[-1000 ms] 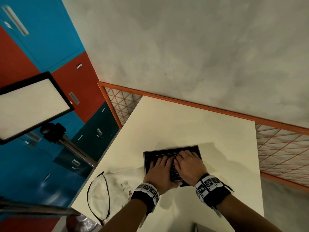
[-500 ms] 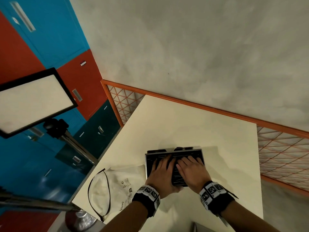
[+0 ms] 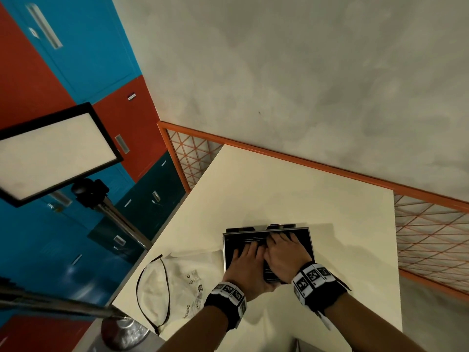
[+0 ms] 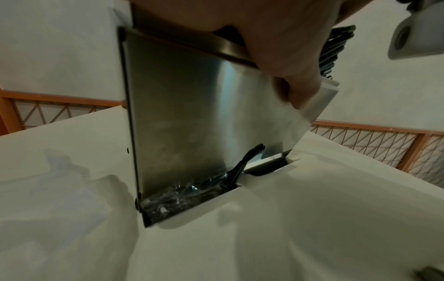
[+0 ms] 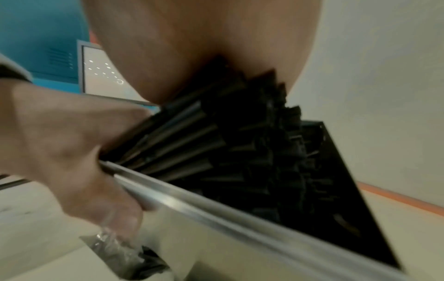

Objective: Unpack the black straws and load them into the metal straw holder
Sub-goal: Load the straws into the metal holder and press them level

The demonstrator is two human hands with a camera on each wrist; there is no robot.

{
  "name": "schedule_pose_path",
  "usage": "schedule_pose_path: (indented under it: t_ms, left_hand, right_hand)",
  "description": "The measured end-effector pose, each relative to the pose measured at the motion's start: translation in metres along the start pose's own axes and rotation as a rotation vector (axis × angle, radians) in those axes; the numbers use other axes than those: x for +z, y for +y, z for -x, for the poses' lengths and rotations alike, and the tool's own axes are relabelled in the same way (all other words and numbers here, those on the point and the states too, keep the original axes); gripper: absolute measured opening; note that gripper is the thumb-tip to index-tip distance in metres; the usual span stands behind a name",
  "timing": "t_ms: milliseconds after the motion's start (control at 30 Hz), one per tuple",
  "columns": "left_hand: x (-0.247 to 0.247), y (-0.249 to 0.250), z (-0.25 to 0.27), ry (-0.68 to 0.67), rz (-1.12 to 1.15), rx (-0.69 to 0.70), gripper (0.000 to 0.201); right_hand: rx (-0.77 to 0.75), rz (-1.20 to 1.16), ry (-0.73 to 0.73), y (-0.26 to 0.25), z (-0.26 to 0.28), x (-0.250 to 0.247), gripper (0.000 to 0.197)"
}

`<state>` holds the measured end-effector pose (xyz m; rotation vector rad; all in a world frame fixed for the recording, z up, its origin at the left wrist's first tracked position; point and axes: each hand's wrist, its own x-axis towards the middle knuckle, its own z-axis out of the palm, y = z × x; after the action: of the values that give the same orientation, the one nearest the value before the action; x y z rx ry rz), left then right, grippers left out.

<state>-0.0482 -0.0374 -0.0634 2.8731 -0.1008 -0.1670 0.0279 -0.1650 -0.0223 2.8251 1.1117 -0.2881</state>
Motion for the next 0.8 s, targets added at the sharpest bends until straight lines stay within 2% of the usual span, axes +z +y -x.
schedule_pose_path:
  t_ms: [100, 200, 300, 367, 467, 567, 633, 733, 800]
  left_hand:
    - [0.002, -0.001, 0.0, 0.079, 0.016, 0.014, 0.096]
    - [0.006, -0.004, -0.003, 0.146, 0.065, 0.043, 0.103]
    - [0.006, -0.008, -0.008, 0.044, 0.072, -0.002, 0.122]
    - [0.004, -0.01, -0.012, -0.041, 0.077, -0.027, 0.127]
    - [0.0, -0.01, -0.013, -0.035, 0.072, -0.037, 0.118]
    - [-0.003, -0.007, -0.011, -0.015, 0.06, -0.049, 0.109]
    - [-0.003, -0.005, -0.009, 0.001, 0.046, -0.055, 0.102]
    - [-0.006, -0.004, -0.007, 0.019, 0.023, -0.038, 0.089]
    - [-0.007, -0.003, -0.006, 0.017, 0.009, -0.035, 0.087]
  right_hand:
    - [0.028, 0.0, -0.007, 0.0, -0.003, 0.002, 0.073]
    - [-0.007, 0.0, 0.038, 0.002, 0.0, 0.004, 0.057]
    - [-0.034, 0.006, 0.139, 0.007, 0.003, 0.009, 0.04]
    - [-0.053, 0.004, 0.166, 0.008, 0.003, 0.01, 0.037]
    - [-0.054, -0.008, 0.13, 0.007, 0.002, 0.008, 0.043]
    - [0.027, -0.019, 0.06, 0.005, -0.002, 0.003, 0.061]
    - [0.101, 0.0, -0.032, 0.005, -0.006, 0.001, 0.066]
    - [0.178, -0.001, -0.129, 0.005, -0.015, -0.003, 0.063]
    - [0.172, -0.04, -0.184, 0.009, -0.02, -0.005, 0.055]
